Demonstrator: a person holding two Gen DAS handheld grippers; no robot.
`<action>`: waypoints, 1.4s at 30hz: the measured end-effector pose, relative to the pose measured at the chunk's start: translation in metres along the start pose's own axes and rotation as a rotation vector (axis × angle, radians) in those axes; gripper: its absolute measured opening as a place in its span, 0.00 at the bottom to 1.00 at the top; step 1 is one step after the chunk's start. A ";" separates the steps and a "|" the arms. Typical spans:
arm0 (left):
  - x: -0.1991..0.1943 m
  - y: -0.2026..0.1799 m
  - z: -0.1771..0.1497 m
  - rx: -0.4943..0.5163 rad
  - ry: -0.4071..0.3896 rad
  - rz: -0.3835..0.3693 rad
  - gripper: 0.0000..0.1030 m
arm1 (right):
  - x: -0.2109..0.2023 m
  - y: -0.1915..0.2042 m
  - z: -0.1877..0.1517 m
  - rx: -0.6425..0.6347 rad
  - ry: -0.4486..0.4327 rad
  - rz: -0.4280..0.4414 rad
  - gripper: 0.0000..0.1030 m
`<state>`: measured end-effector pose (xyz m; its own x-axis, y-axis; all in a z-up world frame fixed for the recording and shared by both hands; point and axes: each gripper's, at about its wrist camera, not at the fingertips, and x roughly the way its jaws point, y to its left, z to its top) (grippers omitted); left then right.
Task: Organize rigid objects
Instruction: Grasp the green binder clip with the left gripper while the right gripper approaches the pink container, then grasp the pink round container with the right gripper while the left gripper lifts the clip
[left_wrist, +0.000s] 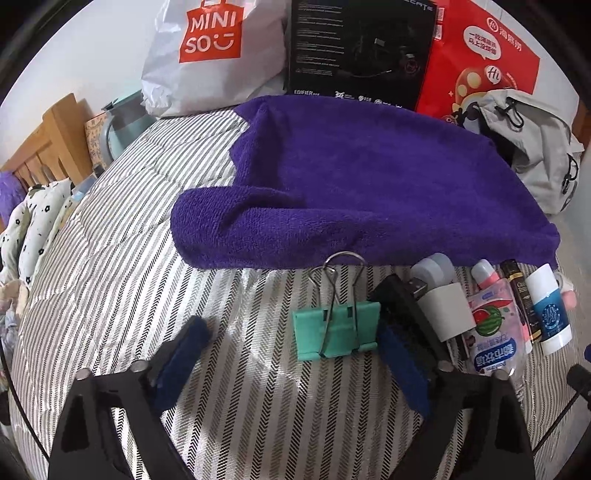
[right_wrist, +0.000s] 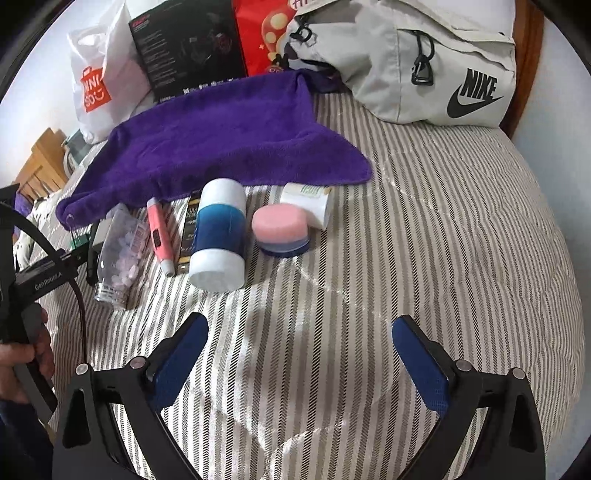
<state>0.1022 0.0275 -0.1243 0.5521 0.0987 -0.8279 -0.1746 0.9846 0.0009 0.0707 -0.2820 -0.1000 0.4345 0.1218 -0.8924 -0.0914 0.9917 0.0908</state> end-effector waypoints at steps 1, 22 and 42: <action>-0.001 -0.001 0.000 0.002 -0.006 -0.003 0.78 | -0.001 -0.003 0.003 0.012 -0.010 0.002 0.96; -0.010 -0.018 -0.003 0.089 -0.009 -0.049 0.40 | 0.033 -0.015 0.038 0.082 -0.040 0.023 0.81; -0.011 -0.018 -0.005 0.088 -0.023 -0.045 0.41 | 0.032 -0.021 0.024 0.008 -0.081 -0.037 0.37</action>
<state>0.0956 0.0078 -0.1183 0.5767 0.0563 -0.8150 -0.0775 0.9969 0.0140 0.1086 -0.2980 -0.1199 0.5084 0.0880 -0.8566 -0.0668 0.9958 0.0626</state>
